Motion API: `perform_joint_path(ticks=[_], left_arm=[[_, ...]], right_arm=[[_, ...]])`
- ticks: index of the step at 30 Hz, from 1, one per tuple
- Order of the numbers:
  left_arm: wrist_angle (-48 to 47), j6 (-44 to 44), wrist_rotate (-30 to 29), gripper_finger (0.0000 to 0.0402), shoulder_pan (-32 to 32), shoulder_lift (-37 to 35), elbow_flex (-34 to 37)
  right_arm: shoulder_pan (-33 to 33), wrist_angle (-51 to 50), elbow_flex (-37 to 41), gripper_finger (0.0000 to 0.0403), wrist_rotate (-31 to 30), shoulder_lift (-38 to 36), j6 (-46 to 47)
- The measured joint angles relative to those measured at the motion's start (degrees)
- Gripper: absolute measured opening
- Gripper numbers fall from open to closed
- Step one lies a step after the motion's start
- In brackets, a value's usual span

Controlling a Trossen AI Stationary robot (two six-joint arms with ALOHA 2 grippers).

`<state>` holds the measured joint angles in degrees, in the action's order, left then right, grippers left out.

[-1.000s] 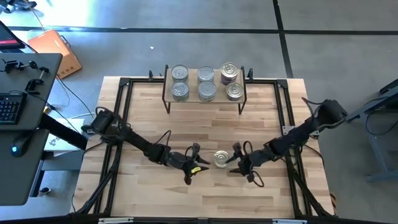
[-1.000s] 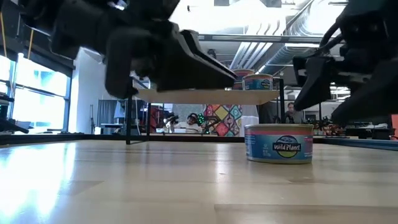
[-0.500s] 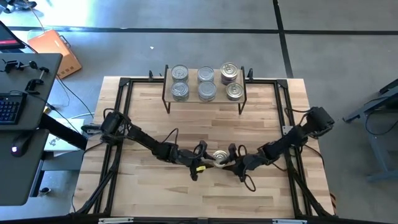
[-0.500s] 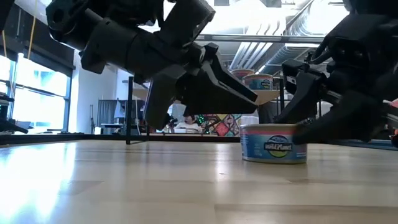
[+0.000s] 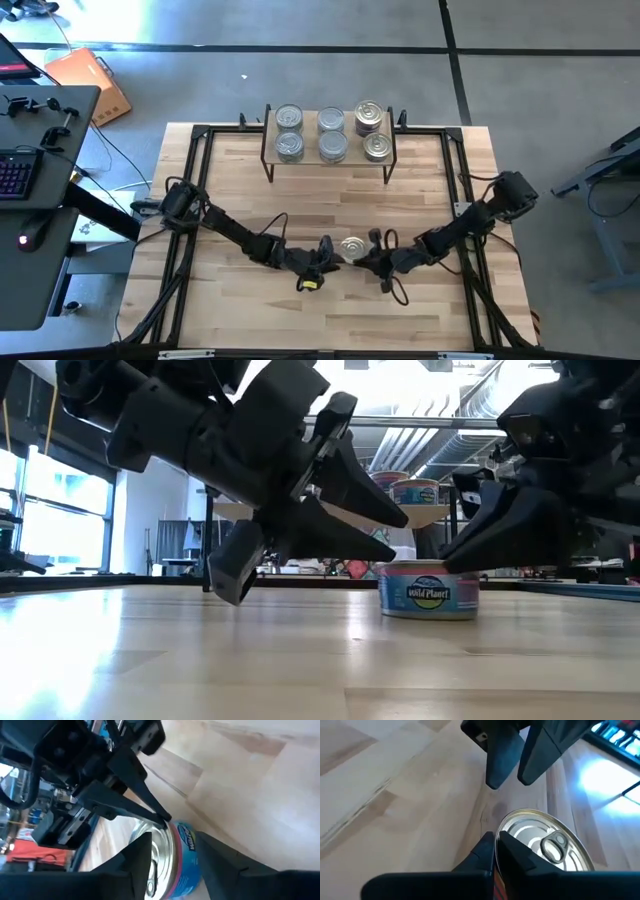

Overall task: Stack canned seafood by type on shelf
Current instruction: Stack the blue tuna can on top of the bottom blue tuna can on the shelf

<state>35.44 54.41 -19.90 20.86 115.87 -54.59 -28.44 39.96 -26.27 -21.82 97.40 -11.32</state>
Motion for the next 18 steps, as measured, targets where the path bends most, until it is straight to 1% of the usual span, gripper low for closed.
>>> perform_joint_path(ticks=[3,7,12,15,18], left_arm=[[-0.1,1.7,-0.3,0.0163,0.0,0.0,0.0],[-0.1,0.1,-0.5,0.02,-1.1,0.0,0.0],[-1.0,-0.8,0.9,0.0245,-2.8,0.0,0.0],[-0.9,-0.3,1.3,0.0257,-3.3,0.8,-0.2],[0.4,0.0,1.2,0.0259,-3.6,2.6,-0.3]], right_arm=[[0.6,-0.9,0.1,0.0004,0.8,-2.2,2.7],[1.9,-1.8,0.1,0.0001,3.9,-4.3,4.1],[3.2,-1.6,0.1,0.0001,4.5,-5.6,6.9],[4.1,-1.5,0.1,0.0001,4.4,-5.8,8.7],[4.9,-2.0,-0.4,0.0001,4.3,-5.9,11.0]])
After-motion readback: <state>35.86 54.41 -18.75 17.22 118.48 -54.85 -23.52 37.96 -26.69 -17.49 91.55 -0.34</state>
